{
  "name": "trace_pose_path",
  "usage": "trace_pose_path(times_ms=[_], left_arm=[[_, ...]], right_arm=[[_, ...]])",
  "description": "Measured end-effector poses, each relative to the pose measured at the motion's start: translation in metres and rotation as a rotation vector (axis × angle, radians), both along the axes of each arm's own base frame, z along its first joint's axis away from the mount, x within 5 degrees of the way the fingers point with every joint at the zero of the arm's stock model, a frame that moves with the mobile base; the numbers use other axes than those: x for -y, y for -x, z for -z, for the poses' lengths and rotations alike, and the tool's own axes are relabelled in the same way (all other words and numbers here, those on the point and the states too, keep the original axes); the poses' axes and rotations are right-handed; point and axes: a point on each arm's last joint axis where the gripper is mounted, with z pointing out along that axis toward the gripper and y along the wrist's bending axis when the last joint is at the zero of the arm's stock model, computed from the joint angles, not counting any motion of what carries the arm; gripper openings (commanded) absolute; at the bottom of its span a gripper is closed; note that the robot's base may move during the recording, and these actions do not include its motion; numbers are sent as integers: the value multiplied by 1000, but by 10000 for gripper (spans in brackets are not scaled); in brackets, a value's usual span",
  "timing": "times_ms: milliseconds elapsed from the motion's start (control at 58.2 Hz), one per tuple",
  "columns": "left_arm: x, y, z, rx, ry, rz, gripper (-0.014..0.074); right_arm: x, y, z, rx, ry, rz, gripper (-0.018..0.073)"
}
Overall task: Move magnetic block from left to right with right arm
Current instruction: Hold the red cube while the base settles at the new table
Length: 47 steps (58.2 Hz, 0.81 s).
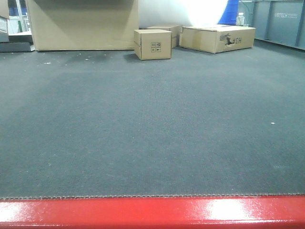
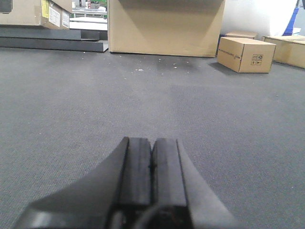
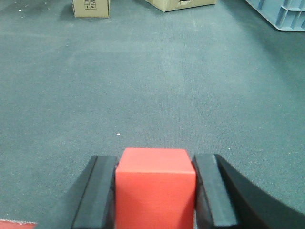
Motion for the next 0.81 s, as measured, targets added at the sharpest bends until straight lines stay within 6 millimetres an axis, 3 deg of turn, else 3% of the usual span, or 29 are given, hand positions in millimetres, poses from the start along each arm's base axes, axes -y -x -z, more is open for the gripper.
trace_pose_path(times_ms=[618,807], left_arm=[[0,0,0,0,0,0,-126],[0,0,0,0,0,0,-126]], right_arm=[[0,-3,-3,10,4,-3,274],[-9,-24,-25,-56,62,-126,274]])
